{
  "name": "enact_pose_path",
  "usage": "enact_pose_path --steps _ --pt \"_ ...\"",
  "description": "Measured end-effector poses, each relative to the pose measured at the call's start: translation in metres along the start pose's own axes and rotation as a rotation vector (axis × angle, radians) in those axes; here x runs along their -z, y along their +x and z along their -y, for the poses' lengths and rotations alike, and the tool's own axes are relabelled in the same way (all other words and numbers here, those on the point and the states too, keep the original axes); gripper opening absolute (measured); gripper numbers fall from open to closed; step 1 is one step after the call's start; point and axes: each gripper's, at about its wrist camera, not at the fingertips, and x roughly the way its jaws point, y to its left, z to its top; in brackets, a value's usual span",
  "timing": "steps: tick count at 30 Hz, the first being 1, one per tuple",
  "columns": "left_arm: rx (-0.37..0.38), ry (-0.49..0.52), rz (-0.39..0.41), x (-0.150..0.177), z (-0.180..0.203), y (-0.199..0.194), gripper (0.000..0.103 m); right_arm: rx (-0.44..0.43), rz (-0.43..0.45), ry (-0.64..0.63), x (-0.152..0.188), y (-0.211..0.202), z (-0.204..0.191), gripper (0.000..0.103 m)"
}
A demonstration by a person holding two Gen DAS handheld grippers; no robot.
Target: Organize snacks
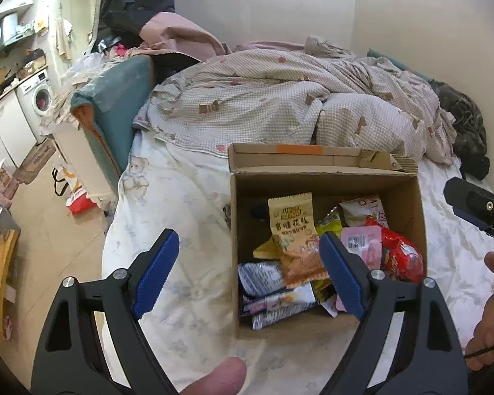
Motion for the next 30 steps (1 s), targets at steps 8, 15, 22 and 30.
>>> enact_pose_path --steps 8,15,22,30 --pt "-0.008 -0.002 -0.019 0.022 -0.006 -0.027 0.092 0.072 0.014 -0.028 0.029 -0.038 -0.007 0.103" --pt "0.018 -0.03 -0.036 0.049 -0.014 -0.048 0.1 0.14 0.018 -0.052 0.059 -0.066 -0.011 0.103" --pt "0.038 -0.039 -0.025 0.077 -0.02 -0.073 0.103 0.196 0.02 -0.063 0.09 -0.082 -0.013 0.103" --pt "0.006 0.01 0.118 0.094 -0.013 -0.096 0.103 0.265 0.127 -0.126 0.119 -0.095 -0.026 0.103"
